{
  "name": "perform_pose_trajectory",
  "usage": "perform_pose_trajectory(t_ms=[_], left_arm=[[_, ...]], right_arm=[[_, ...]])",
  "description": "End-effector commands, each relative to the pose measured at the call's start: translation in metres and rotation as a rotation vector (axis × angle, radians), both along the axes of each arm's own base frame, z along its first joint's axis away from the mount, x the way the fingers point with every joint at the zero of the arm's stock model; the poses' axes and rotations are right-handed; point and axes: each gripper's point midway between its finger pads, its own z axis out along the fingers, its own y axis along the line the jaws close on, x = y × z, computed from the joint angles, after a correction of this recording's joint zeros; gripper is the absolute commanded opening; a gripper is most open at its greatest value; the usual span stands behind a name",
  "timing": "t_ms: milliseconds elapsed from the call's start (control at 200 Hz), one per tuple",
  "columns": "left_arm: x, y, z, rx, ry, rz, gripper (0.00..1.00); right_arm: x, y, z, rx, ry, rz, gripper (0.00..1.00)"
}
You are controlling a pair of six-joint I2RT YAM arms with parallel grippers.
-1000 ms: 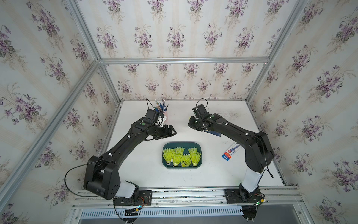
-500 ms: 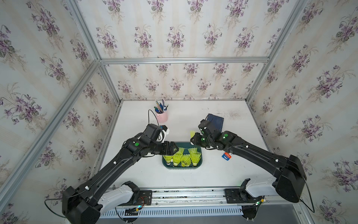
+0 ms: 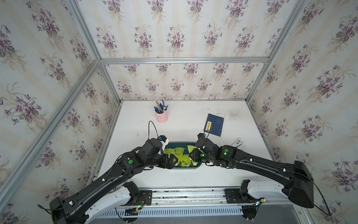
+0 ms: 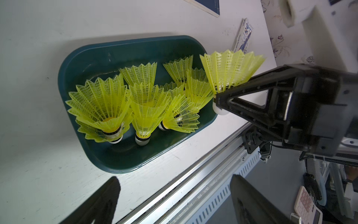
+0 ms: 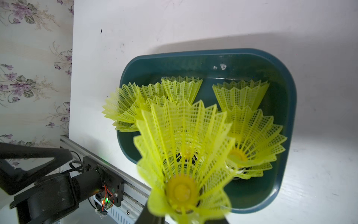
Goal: Put the shuttlecocks into the storage box
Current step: Place the shuttlecock in the storage box.
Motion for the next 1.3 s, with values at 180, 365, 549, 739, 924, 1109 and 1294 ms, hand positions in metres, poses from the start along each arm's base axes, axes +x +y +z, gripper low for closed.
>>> perform_pose_trajectory(t_ms=[180,365,549,739,924,1109,1294], left_arm=[[-0.002,-0.006,-0.002,-0.003,-0.029,0.025,0.92],[-0.006,-0.011,-0.004,0.009,-0.033,0.008,0.92],[-0.007,-0.016,-0.008,0.011,-0.031,0.002,0.92],[-0.008,-0.019,-0.009,0.01,-0.031,-0.002,0.92],[-0.008,-0.02,-0.01,0.014,-0.03,-0.004,0.93],[-0.009,-0.02,-0.011,0.019,-0.028,-0.002,0.92],[-0.009,-0.019,-0.014,0.019,-0.025,0.001,0.93]], right_arm=[[0.006,0.008,-0.003,0.005,-0.024,-0.028,0.14],[-0.002,0.016,-0.013,-0.008,0.001,0.001,0.14],[-0.004,0.021,-0.018,-0.015,0.005,0.016,0.14],[-0.003,0.024,-0.024,-0.032,0.011,0.02,0.14],[-0.005,0.027,-0.033,-0.047,0.027,0.038,0.19],[-0.009,0.026,-0.035,-0.067,0.043,0.056,0.32],[-0.011,0.021,-0.034,-0.085,0.044,0.058,0.42]])
